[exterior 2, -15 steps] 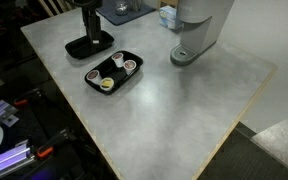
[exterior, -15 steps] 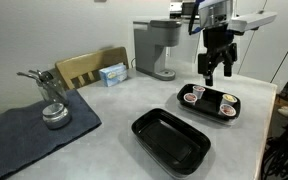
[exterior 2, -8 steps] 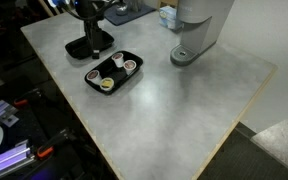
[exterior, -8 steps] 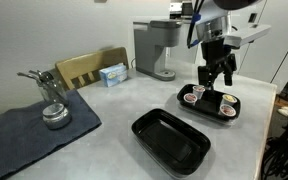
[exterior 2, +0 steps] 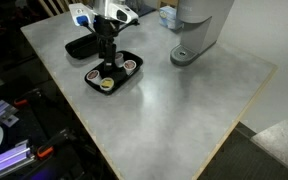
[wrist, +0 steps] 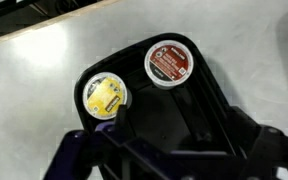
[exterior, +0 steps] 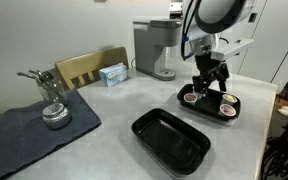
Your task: Transfer the coffee pods from the box on the right to the box on the left
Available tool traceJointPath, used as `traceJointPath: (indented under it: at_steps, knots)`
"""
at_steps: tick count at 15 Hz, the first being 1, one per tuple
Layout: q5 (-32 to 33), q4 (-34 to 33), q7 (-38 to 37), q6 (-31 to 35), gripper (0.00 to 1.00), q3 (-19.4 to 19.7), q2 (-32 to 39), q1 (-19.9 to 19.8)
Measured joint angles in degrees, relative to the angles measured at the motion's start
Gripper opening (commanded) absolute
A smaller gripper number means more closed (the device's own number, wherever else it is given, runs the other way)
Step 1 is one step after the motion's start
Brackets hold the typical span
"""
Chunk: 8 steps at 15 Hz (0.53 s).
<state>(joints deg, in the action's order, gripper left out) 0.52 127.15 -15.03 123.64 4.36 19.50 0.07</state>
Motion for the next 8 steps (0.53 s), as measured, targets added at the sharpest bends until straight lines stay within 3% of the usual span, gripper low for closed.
traceJointPath:
  at_steps: [8]
  knots:
    - [-0.04, -2.40, -2.04, -2.54, 1.00, 1.56, 4.38, -0.01]
